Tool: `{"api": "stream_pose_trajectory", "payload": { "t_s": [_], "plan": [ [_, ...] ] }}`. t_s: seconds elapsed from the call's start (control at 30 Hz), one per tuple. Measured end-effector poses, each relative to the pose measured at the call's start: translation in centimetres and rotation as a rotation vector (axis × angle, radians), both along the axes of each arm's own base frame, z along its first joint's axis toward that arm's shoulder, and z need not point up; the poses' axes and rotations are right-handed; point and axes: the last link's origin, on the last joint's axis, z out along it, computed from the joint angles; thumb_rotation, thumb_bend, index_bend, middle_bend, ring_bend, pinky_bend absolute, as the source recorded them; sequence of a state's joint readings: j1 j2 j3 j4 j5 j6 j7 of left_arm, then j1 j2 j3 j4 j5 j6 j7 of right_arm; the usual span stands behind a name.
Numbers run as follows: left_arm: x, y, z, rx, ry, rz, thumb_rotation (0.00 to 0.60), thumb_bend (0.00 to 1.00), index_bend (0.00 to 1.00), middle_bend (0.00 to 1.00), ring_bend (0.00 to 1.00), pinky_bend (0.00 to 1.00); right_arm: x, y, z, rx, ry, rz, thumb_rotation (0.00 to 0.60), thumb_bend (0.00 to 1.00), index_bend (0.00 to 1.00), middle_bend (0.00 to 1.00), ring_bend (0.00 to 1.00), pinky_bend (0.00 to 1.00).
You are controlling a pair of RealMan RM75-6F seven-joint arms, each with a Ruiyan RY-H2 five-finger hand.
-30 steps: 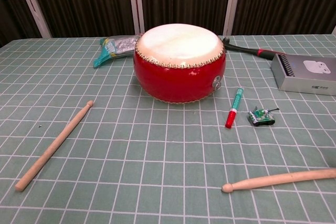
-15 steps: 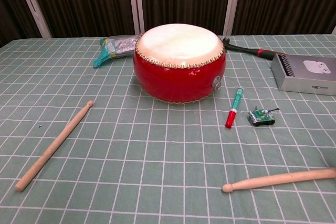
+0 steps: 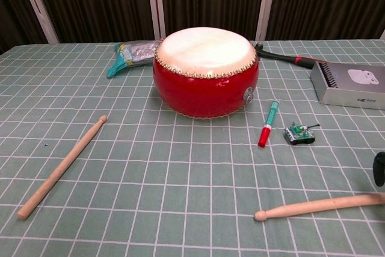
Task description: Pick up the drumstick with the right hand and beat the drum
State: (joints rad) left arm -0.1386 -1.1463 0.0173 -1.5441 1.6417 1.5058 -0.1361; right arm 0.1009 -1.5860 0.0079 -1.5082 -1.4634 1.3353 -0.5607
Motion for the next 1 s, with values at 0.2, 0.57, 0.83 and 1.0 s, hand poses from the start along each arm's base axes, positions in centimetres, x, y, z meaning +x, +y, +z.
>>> {"api": "stream_pose_trajectory", "payload": {
  "t_s": [0.2,0.57,0.83,1.0],
  "plan": [
    [0.0,0.0,0.0,-0.001,-0.001,0.002,0.6,0.0,0.0,0.0,0.0,0.05,0.4,-0.1,-0.6,0.012,0.003,-0.001,0.6,0.35,0.49,0.95,1.0,0.97],
    [-0.1,0.0,0.0,-0.003,-0.001,0.005,0.6,0.0,0.0,0.0,0.0,0.05,0.8,-0.5,-1.3,0.023,0.011,0.002,0.6,0.35,0.49,0.95,1.0,0.97],
    [0.0,0.0,-0.1,-0.005,-0.004,0.004,0.6,0.0,0.0,0.0,0.0,0.05,1.2,-0.8,-1.9,0.039,0.028,-0.005,0.6,0.36,0.49,0.95,1.0,0.97],
    [0.0,0.0,0.0,-0.004,-0.004,0.003,0.6,0.0,0.0,0.0,0.0,0.05,1.3,-1.0,-2.1,0.047,0.033,-0.019,0.6,0.35,0.49,0.95,1.0,0.97]
  ]
}}
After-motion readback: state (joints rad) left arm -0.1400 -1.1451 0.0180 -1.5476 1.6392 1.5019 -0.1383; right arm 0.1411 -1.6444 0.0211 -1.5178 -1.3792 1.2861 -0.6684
